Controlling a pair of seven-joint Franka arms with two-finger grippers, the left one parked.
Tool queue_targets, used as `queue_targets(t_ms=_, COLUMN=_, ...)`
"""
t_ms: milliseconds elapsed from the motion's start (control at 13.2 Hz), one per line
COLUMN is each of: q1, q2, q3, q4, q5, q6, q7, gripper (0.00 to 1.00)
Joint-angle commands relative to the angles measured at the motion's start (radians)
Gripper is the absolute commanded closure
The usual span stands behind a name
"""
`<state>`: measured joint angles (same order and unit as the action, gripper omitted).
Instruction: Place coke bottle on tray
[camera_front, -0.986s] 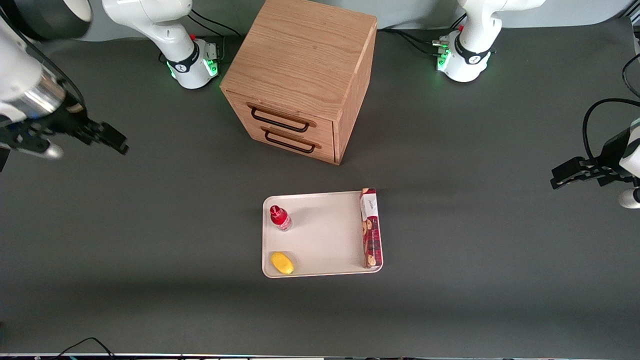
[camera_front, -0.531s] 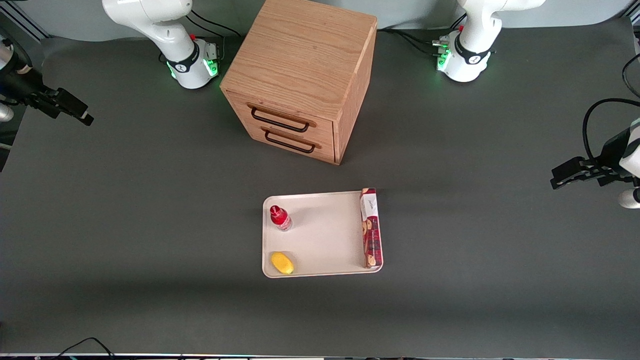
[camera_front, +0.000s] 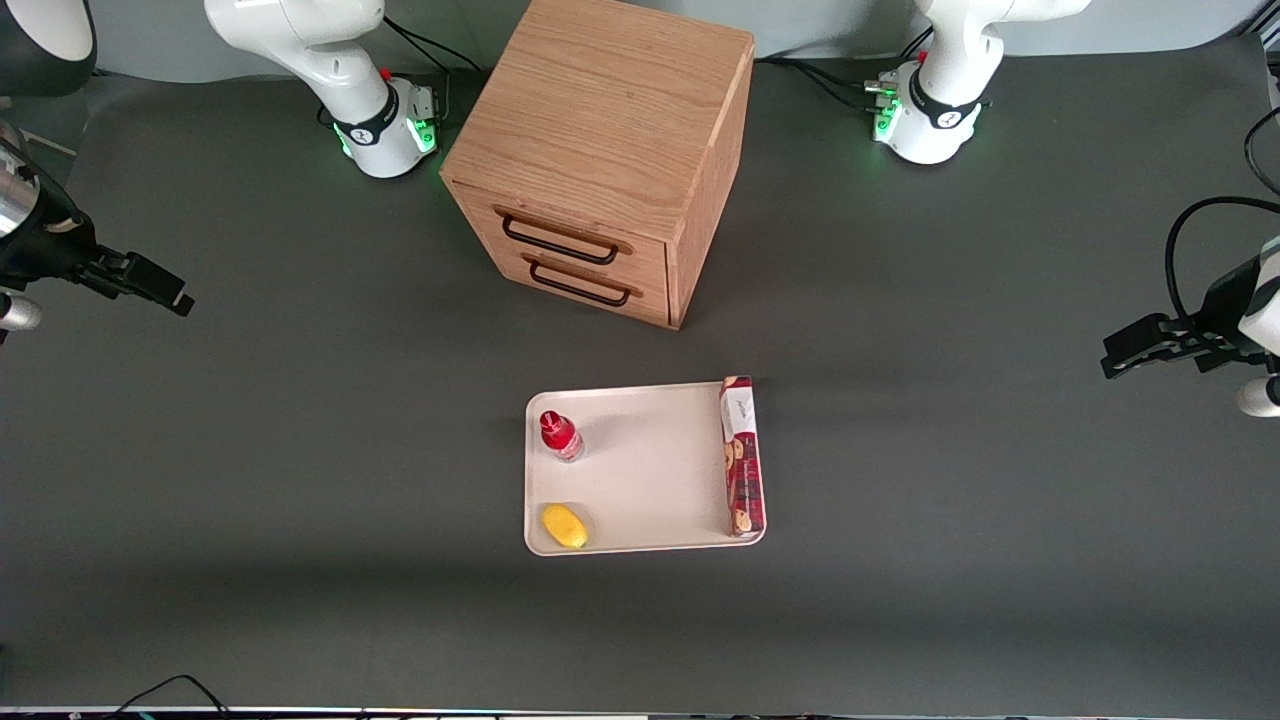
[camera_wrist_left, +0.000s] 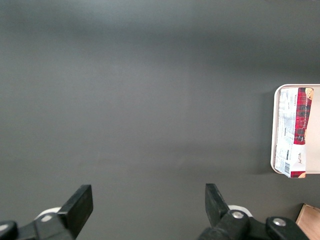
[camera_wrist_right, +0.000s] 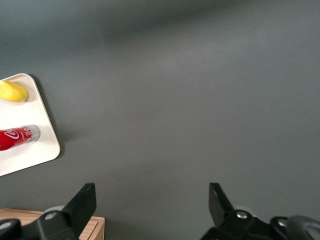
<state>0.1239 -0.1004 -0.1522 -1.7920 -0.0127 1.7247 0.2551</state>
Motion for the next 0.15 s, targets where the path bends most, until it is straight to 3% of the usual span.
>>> queue_targets(t_ms=0, q1=0.002, q2=0.007, q3=-0.004, q4=0.036, q5=0.023, q6=-0.019, q7=-0.025, gripper=0.00)
queue_targets(t_ms=76, q1=0.003, q2=0.013, q3=-0.003, q4=0.039, q5=0.023, q6=-0.019, q7=-0.022, gripper=0.00)
